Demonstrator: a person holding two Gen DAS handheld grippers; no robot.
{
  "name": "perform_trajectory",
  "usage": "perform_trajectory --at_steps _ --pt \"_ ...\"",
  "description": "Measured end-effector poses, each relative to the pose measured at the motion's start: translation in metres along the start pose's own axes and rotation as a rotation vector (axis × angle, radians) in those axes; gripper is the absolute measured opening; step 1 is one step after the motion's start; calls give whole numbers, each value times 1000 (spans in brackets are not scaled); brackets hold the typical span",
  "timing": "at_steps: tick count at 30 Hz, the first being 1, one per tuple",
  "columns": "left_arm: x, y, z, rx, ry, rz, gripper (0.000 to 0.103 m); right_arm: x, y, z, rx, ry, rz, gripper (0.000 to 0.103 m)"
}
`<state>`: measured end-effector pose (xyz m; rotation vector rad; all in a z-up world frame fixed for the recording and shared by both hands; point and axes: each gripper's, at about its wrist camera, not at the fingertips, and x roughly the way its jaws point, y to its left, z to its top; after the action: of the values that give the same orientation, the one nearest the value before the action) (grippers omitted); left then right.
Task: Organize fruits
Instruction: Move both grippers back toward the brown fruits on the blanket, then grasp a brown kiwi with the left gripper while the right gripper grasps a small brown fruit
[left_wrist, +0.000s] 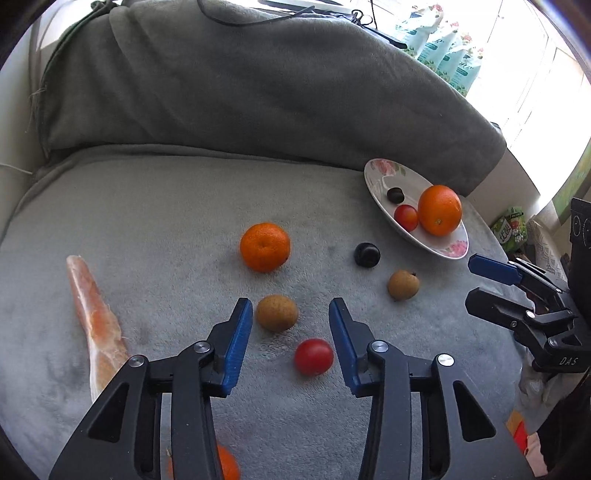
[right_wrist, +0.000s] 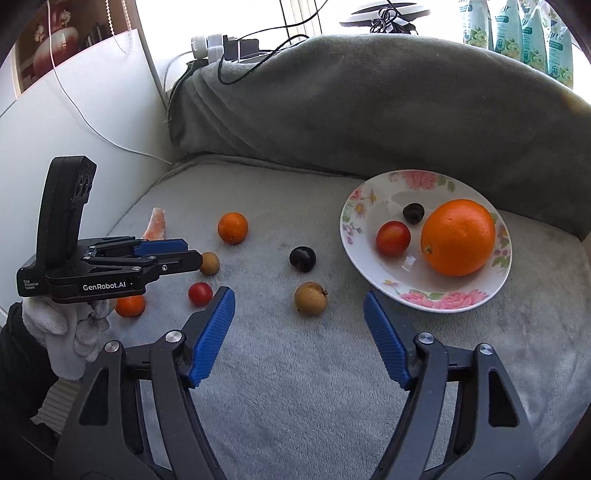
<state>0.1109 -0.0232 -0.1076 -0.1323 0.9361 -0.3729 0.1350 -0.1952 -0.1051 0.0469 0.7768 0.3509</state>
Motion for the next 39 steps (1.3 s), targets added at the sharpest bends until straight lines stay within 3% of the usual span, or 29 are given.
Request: perform_trajectory --at_steps 7,24,32,39 --pt "11 6 0 -31 34 -17 39 24 -3 -8 16 58 -1 56" --pt "22 14 2 -46 53 -18 35 58 -6 -2 4 119 -33 49" --pt "27 13 2 -25 61 0 27 65 -7 1 11 128 -28 44" --pt "29 14 2 -23 57 0 27 70 -7 5 18 133 -26 36"
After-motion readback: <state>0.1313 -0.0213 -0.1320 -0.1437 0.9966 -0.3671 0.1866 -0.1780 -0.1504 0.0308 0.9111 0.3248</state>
